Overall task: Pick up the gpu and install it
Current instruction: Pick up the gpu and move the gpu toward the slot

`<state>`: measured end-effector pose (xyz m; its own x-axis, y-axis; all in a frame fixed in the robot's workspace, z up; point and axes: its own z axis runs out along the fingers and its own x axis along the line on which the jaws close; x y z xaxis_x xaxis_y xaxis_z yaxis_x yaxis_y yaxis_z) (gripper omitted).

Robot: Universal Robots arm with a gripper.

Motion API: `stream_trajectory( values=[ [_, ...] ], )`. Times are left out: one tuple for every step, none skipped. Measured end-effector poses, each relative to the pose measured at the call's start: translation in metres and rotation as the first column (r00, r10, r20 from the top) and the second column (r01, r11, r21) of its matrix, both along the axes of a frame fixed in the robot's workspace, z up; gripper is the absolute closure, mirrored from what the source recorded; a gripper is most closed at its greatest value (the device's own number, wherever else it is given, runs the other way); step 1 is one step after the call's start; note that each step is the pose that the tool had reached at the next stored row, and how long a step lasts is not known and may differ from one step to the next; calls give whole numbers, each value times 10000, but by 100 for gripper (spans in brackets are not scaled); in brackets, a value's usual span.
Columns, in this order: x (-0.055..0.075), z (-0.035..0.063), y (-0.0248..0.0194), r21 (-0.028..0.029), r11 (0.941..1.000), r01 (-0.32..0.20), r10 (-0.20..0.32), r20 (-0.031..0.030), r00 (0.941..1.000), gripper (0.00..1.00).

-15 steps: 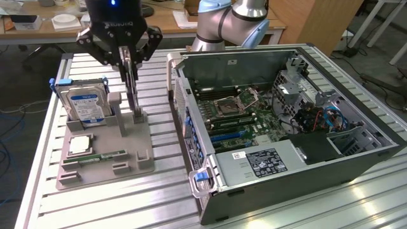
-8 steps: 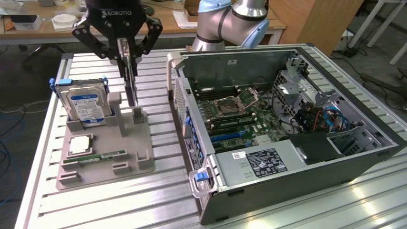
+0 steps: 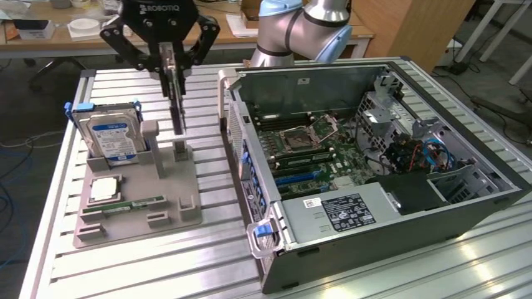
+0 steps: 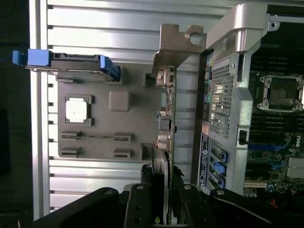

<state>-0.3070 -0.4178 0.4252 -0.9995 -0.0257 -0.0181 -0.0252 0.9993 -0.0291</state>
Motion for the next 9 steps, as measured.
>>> stream_trajectory(
  values=[
    [46,0,0,1,10000,0,0,0,10000,73],
    [92,-1,0,1,10000,-1,1,1,10000,73],
    [137,-1,0,2,10000,0,0,2,10000,73],
    [181,-1,0,2,10000,0,0,1,10000,73],
    [227,0,0,2,10000,0,0,0,10000,73],
    [273,0,0,3,10000,0,0,0,10000,73],
    [321,-1,0,5,10000,-2,2,1,10000,73],
    [366,-1,0,6,10000,0,0,1,10000,73],
    [410,-1,0,7,10000,0,0,1,10000,73]
  ],
)
